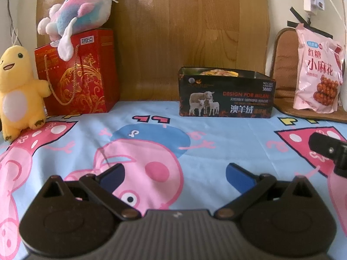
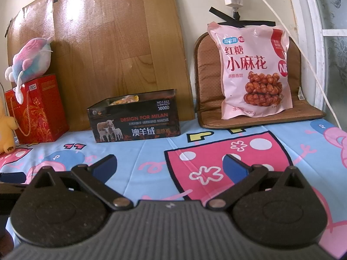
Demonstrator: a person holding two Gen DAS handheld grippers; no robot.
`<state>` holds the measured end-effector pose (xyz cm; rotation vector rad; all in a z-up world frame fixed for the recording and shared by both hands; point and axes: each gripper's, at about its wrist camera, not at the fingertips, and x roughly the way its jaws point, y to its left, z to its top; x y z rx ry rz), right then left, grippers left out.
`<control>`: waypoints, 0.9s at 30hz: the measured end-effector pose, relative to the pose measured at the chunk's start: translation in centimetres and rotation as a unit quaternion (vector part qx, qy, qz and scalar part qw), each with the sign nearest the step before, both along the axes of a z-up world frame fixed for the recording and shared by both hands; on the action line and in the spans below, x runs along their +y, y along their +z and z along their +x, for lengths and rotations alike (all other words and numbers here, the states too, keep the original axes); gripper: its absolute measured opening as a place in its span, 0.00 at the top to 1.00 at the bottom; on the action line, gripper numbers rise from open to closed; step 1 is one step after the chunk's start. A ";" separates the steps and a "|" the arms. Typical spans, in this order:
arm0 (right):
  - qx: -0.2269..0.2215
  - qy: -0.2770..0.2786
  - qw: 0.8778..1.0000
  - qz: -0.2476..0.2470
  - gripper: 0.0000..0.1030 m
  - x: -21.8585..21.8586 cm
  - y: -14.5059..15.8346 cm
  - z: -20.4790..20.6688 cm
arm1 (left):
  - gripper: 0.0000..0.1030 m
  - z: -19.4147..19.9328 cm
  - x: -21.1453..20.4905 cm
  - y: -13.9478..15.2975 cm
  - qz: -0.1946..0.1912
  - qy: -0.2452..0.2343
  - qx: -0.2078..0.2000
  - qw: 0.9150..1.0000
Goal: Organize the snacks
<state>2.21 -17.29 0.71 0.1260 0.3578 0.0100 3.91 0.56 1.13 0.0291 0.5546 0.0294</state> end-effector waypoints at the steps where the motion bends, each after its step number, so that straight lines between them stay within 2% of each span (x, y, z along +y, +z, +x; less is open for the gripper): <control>1: 0.000 -0.001 1.000 0.000 0.00 0.0 0.0 0.0 | 0.00 -0.1 0.0 0.0 0.001 0.005 -0.002 1.000; 27: 0.001 -0.001 1.000 0.001 0.00 0.1 0.0 0.1 | 0.00 -0.6 -0.6 0.1 0.025 0.000 -0.016 1.000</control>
